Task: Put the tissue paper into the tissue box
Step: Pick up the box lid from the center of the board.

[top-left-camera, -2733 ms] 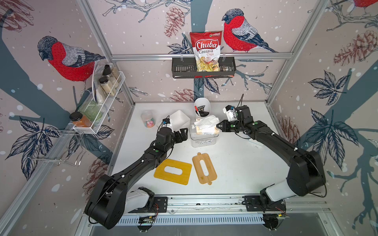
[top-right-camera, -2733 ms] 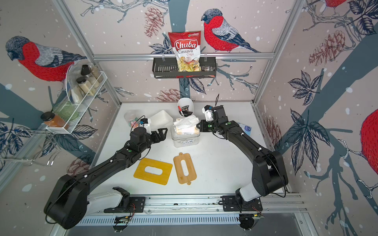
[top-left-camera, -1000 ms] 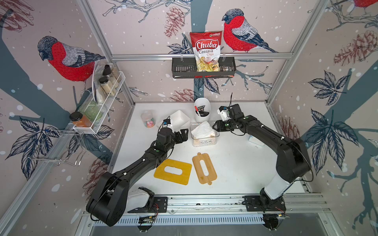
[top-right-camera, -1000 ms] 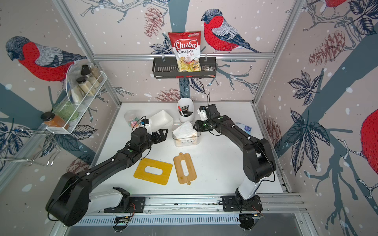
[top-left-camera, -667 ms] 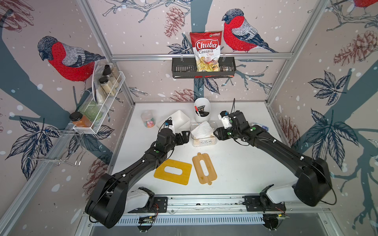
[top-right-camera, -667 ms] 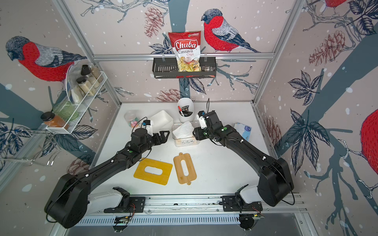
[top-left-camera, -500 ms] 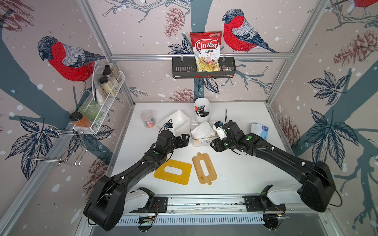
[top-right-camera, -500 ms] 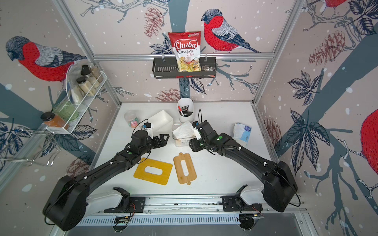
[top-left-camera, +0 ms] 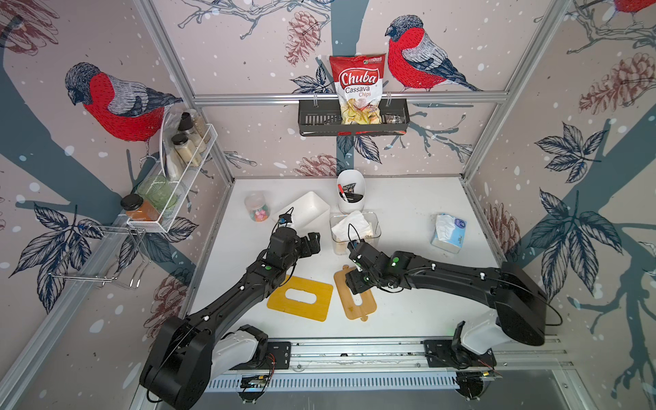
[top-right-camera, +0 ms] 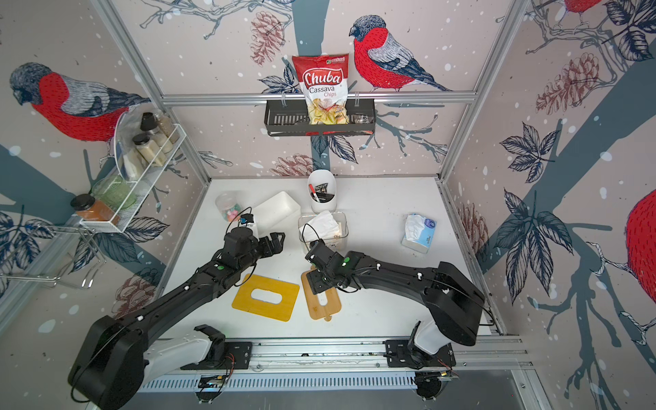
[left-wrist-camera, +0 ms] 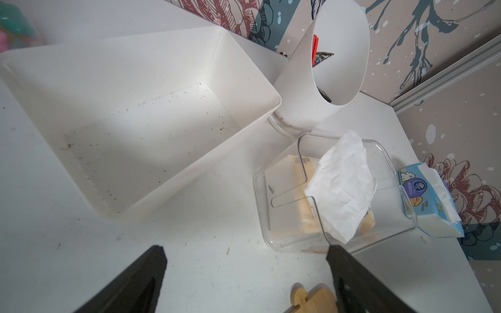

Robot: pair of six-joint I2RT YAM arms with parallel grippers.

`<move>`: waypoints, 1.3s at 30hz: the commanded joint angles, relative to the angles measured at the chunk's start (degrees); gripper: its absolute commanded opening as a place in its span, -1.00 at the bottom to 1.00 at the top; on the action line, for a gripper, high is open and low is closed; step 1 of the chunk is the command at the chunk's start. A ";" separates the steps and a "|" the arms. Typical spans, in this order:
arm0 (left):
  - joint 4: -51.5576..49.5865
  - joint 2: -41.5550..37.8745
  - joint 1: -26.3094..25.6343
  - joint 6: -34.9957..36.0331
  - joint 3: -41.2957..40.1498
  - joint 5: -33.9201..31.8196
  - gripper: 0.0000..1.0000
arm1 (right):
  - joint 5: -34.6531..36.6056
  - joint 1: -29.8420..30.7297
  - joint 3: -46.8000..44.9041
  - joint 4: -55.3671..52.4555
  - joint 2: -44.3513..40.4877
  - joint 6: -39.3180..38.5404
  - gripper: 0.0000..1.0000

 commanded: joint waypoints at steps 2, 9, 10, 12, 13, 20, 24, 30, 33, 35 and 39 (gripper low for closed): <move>0.42 -1.08 0.71 -0.49 -0.26 -1.16 0.92 | 3.54 0.08 1.70 -4.27 3.54 3.06 0.48; 1.90 0.20 1.20 -1.04 -0.36 1.00 0.92 | 1.85 0.08 1.53 -4.32 7.30 4.03 0.48; 1.94 0.30 1.28 -1.05 -0.34 1.19 0.92 | 2.06 0.07 1.44 -4.53 7.78 4.09 0.48; 2.09 0.48 1.29 -1.05 -0.34 1.51 0.92 | 2.23 0.03 1.35 -4.86 8.71 4.14 0.45; 2.15 0.48 1.29 -1.13 -0.43 1.50 0.92 | 2.03 0.05 1.26 -4.74 8.98 4.14 0.44; 2.84 0.63 1.30 -1.28 -0.51 2.36 0.92 | 2.01 -0.54 0.75 -4.87 11.12 3.27 0.27; 2.75 0.67 1.31 -1.37 -0.53 2.86 0.92 | 3.14 -0.43 -0.03 -5.78 11.89 2.91 0.11; 0.69 0.46 1.30 -2.07 0.51 8.28 0.92 | 7.91 0.09 -0.89 -5.80 9.95 0.69 -0.29; -3.00 0.54 1.34 -1.37 2.24 12.52 0.92 | 9.18 0.16 -1.98 -3.57 6.29 -2.62 -0.45; -6.23 0.81 1.30 0.29 3.77 16.09 0.90 | 9.70 0.17 -3.07 -1.88 3.34 -5.37 -0.53; -11.79 1.29 1.29 3.80 6.99 24.53 0.86 | 7.96 0.07 -5.70 2.47 -3.75 -12.33 -0.64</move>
